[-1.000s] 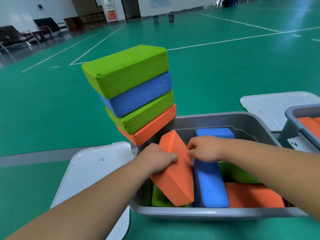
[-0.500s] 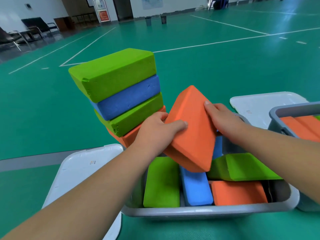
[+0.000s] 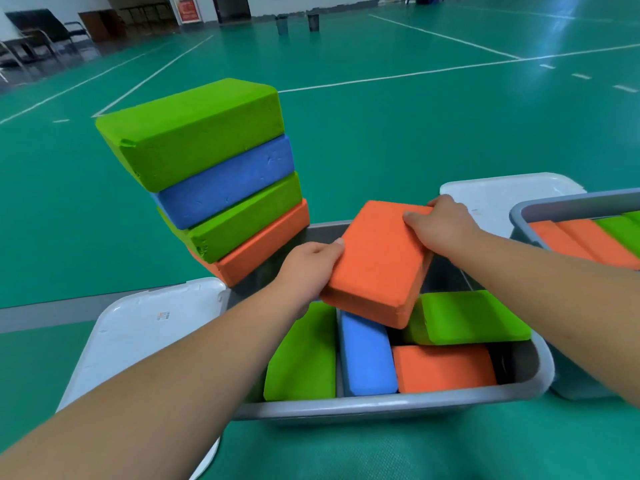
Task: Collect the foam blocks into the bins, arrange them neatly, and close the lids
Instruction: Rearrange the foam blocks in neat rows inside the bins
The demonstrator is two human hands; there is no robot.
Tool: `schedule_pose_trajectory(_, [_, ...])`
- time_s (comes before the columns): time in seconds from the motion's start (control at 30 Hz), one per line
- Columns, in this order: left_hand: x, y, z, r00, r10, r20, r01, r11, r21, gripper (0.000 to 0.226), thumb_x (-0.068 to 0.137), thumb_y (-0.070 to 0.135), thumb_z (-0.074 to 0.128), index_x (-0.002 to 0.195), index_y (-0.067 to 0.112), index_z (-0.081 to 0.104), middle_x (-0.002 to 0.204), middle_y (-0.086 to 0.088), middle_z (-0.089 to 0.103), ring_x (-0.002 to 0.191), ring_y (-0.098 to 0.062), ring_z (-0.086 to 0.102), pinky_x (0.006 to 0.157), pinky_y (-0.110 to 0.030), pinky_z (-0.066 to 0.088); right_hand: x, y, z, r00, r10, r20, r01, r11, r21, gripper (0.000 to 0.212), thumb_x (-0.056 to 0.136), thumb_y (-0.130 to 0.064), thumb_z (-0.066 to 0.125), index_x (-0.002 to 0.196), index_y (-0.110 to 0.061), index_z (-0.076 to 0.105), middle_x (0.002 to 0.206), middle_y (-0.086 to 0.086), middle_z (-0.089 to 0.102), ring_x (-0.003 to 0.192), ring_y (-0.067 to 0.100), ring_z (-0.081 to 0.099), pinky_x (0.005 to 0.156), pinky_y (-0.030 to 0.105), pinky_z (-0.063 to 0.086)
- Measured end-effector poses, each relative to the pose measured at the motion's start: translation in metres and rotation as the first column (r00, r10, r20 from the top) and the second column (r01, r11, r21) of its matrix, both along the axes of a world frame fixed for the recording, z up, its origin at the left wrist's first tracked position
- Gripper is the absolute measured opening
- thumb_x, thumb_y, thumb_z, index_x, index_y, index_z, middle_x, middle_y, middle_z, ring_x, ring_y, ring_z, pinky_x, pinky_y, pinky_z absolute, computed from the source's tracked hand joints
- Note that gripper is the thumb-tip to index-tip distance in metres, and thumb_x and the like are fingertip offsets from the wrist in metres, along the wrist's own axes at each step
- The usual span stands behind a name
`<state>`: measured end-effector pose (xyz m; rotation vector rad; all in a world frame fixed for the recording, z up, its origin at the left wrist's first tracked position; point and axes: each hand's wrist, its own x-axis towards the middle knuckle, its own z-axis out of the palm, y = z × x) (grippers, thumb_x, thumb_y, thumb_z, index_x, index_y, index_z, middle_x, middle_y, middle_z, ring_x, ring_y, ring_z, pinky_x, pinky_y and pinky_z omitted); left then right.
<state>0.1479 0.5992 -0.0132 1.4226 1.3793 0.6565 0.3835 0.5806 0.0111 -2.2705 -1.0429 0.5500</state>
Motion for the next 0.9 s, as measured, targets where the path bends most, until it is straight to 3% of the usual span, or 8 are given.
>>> schedule_pose_trajectory(0.2, [0.003, 0.015, -0.021, 0.982, -0.126, 0.142, 0.121, 0.992, 0.041, 0.039, 0.094, 0.032, 0.067, 0.131, 0.022, 0.070, 0.124, 0.007, 0.072, 0.115, -0.013, 0.065, 0.094, -0.026, 0.048, 0.017, 0.003, -0.007, 0.993, -0.116, 0.014, 0.117, 0.993, -0.023, 0.069, 0.091, -0.052, 0.057, 0.142, -0.007, 0.046, 0.137, 0.021, 0.054, 0.117, 0.044, 0.060, 0.100, 0.050, 0.051])
schedule_pose_trajectory(0.37, [-0.002, 0.025, -0.035, 0.994, -0.097, 0.050, 0.094, 0.994, 0.054, 0.052, 0.090, 0.066, 0.062, 0.117, 0.023, 0.074, 0.113, 0.008, 0.074, 0.108, -0.013, 0.067, 0.097, -0.033, 0.050, 0.002, 0.003, -0.007, 0.968, -0.078, 0.240, 0.098, 0.992, -0.073, 0.056, 0.094, -0.040, 0.053, 0.137, -0.006, 0.045, 0.139, 0.019, 0.041, 0.123, 0.046, 0.047, 0.100, 0.051, 0.043])
schedule_pose_trajectory(0.47, [-0.015, 0.038, -0.043, 0.995, -0.026, 0.095, 0.033, 0.996, -0.078, 0.060, 0.092, 0.072, 0.051, 0.107, 0.020, 0.077, 0.105, -0.004, 0.078, 0.101, -0.021, 0.069, 0.100, -0.042, 0.051, -0.012, 0.006, 0.002, 0.911, 0.074, 0.405, -0.086, 0.996, 0.012, 0.051, 0.091, -0.037, 0.054, 0.135, -0.010, 0.051, 0.138, 0.018, 0.044, 0.125, 0.043, 0.044, 0.104, 0.050, 0.041])
schedule_pose_trajectory(0.6, [-0.038, 0.048, -0.054, 0.999, -0.004, 0.041, 0.008, 0.995, -0.100, 0.032, 0.107, 0.035, 0.052, 0.099, 0.011, 0.072, 0.102, -0.010, 0.078, 0.094, -0.025, 0.073, 0.092, -0.042, 0.055, -0.038, 0.015, 0.003, 0.829, 0.270, 0.490, -0.365, 0.925, 0.107, 0.044, 0.091, -0.034, 0.055, 0.130, -0.015, 0.060, 0.138, 0.013, 0.048, 0.125, 0.039, 0.046, 0.108, 0.049, 0.040])
schedule_pose_trajectory(0.67, [-0.052, 0.053, -0.064, 0.986, -0.107, -0.126, 0.100, 0.993, -0.058, 0.021, 0.103, 0.022, 0.056, 0.087, 0.016, 0.068, 0.087, -0.005, 0.072, 0.084, -0.028, 0.067, 0.077, -0.034, 0.052, -0.053, 0.016, -0.002, 0.748, 0.367, 0.553, -0.496, 0.863, 0.099, 0.038, 0.091, -0.033, 0.055, 0.123, -0.015, 0.065, 0.133, 0.012, 0.053, 0.122, 0.038, 0.049, 0.108, 0.047, 0.040])
schedule_pose_trajectory(0.77, [-0.064, 0.056, -0.080, 0.724, -0.300, -0.622, 0.398, 0.917, 0.021, 0.020, 0.100, 0.018, 0.056, 0.116, 0.015, 0.069, 0.112, -0.004, 0.071, 0.104, -0.027, 0.066, 0.081, -0.027, 0.049, -0.075, 0.018, -0.011, 0.604, 0.531, 0.595, -0.652, 0.758, -0.013, 0.042, 0.085, -0.039, 0.043, 0.109, -0.019, 0.071, 0.121, 0.009, 0.062, 0.116, 0.036, 0.055, 0.106, 0.045, 0.043])
schedule_pose_trajectory(0.83, [-0.065, 0.057, -0.092, 0.502, -0.369, -0.782, 0.562, 0.826, -0.029, 0.034, 0.099, 0.018, 0.059, 0.131, 0.008, 0.059, 0.133, -0.013, 0.061, 0.122, -0.032, 0.060, 0.096, -0.032, 0.046, -0.085, 0.020, -0.016, 0.490, 0.625, 0.608, -0.716, 0.686, -0.128, 0.050, 0.083, -0.045, 0.035, 0.107, -0.022, 0.072, 0.116, 0.005, 0.066, 0.113, 0.033, 0.057, 0.103, 0.046, 0.045])
schedule_pose_trajectory(0.9, [-0.063, 0.057, -0.102, 0.345, -0.426, -0.836, 0.638, 0.760, -0.124, 0.027, 0.096, 0.015, 0.060, 0.121, 0.004, 0.055, 0.129, -0.018, 0.055, 0.118, -0.036, 0.059, 0.090, -0.034, 0.043, -0.089, 0.021, -0.023, 0.373, 0.690, 0.621, -0.737, 0.627, -0.254, 0.056, 0.085, -0.049, 0.031, 0.112, -0.023, 0.072, 0.119, 0.004, 0.067, 0.114, 0.033, 0.058, 0.103, 0.047, 0.046])
